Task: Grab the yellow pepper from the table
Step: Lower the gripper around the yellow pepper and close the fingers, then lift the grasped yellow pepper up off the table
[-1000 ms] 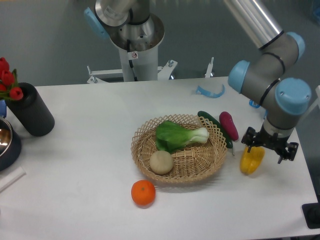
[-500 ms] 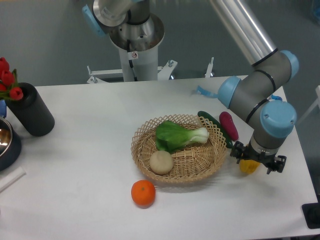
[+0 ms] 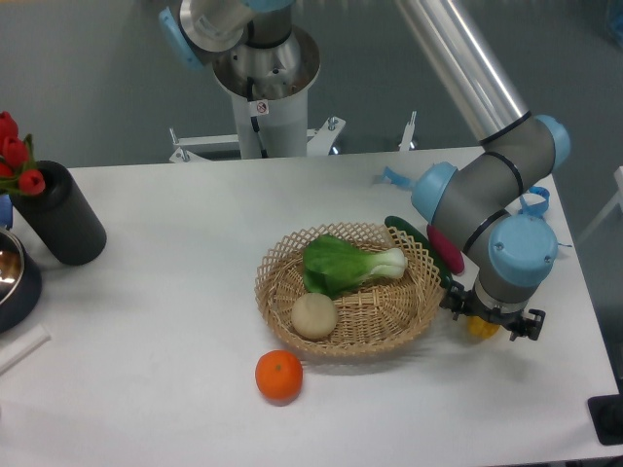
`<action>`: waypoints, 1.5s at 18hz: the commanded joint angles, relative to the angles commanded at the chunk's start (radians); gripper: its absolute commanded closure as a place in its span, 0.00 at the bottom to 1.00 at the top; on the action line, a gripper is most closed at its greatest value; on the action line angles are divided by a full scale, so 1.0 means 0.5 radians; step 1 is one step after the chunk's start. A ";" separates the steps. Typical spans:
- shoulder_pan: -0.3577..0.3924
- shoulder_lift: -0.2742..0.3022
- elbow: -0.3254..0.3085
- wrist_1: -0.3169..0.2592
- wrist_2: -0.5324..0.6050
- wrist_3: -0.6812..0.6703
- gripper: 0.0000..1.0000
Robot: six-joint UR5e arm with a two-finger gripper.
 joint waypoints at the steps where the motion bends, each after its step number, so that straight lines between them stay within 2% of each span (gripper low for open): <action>1: 0.000 0.000 0.000 0.000 0.000 0.000 0.01; 9: 0.000 -0.006 0.000 0.003 0.009 0.003 0.17; 13: -0.003 -0.006 -0.006 0.003 0.098 0.006 0.18; 18: -0.012 -0.006 0.000 0.012 0.095 -0.003 0.19; 27: -0.012 -0.006 0.009 0.012 0.086 -0.052 0.49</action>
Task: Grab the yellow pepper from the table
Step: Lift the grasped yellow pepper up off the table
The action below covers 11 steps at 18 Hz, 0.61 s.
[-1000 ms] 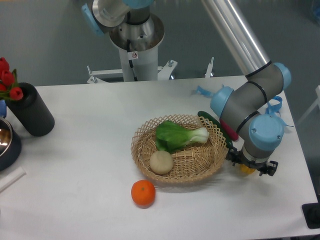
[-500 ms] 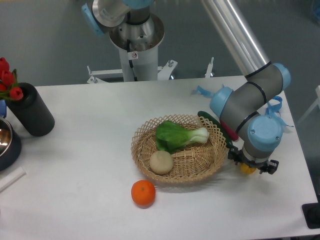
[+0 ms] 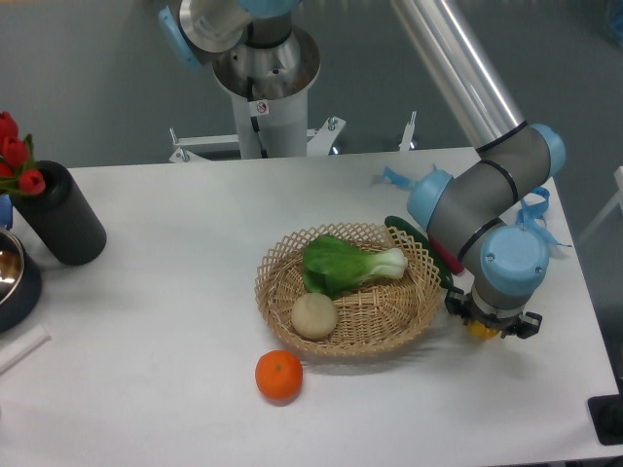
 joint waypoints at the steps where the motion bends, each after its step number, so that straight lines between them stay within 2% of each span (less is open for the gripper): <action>1: 0.000 0.003 0.000 0.000 0.000 0.000 0.52; 5: 0.009 0.034 0.009 -0.003 -0.003 0.021 0.56; 7: 0.052 0.095 0.015 -0.021 -0.034 0.034 0.56; 10: 0.138 0.162 0.018 -0.028 -0.257 0.055 0.57; 11: 0.162 0.202 0.018 -0.028 -0.282 0.058 0.60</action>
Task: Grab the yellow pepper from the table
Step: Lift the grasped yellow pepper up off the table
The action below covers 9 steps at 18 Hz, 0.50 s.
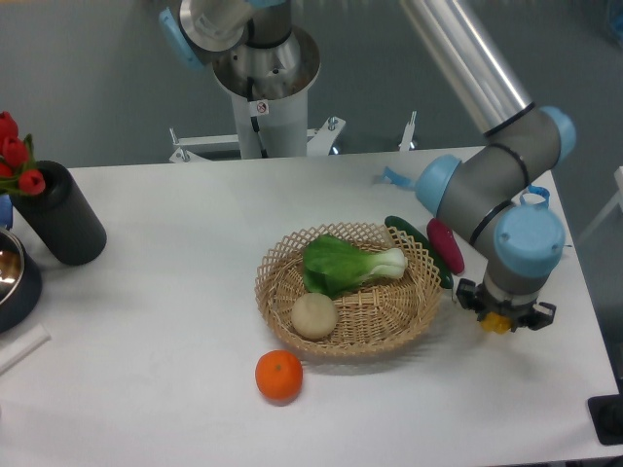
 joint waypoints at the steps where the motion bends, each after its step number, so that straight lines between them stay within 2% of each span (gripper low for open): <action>1: 0.012 0.019 0.000 0.000 0.000 0.040 0.60; 3: 0.061 0.046 0.000 0.000 -0.040 0.177 0.59; 9: 0.068 0.111 0.037 -0.024 -0.028 0.202 0.59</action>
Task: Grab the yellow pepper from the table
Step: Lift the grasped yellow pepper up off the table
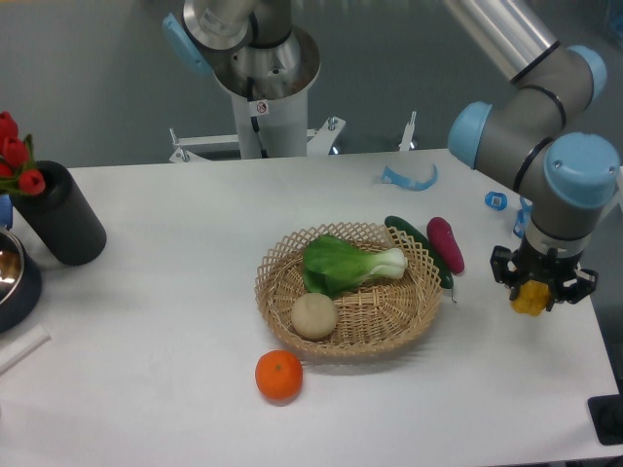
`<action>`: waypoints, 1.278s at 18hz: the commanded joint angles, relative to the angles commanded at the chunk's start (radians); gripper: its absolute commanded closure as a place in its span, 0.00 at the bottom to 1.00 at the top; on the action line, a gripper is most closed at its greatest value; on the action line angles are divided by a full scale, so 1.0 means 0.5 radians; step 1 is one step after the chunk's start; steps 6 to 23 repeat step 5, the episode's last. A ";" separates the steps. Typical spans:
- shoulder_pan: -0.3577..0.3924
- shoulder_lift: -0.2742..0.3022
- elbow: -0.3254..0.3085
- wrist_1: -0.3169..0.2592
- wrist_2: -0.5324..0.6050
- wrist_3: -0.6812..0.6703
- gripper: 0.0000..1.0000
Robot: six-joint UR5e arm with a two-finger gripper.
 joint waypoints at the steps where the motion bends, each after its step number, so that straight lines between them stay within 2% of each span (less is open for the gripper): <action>1: 0.018 0.006 0.003 -0.015 -0.003 0.003 0.59; 5: 0.046 0.015 0.000 -0.022 -0.018 0.079 0.58; 23: 0.046 0.015 0.000 -0.022 -0.018 0.079 0.58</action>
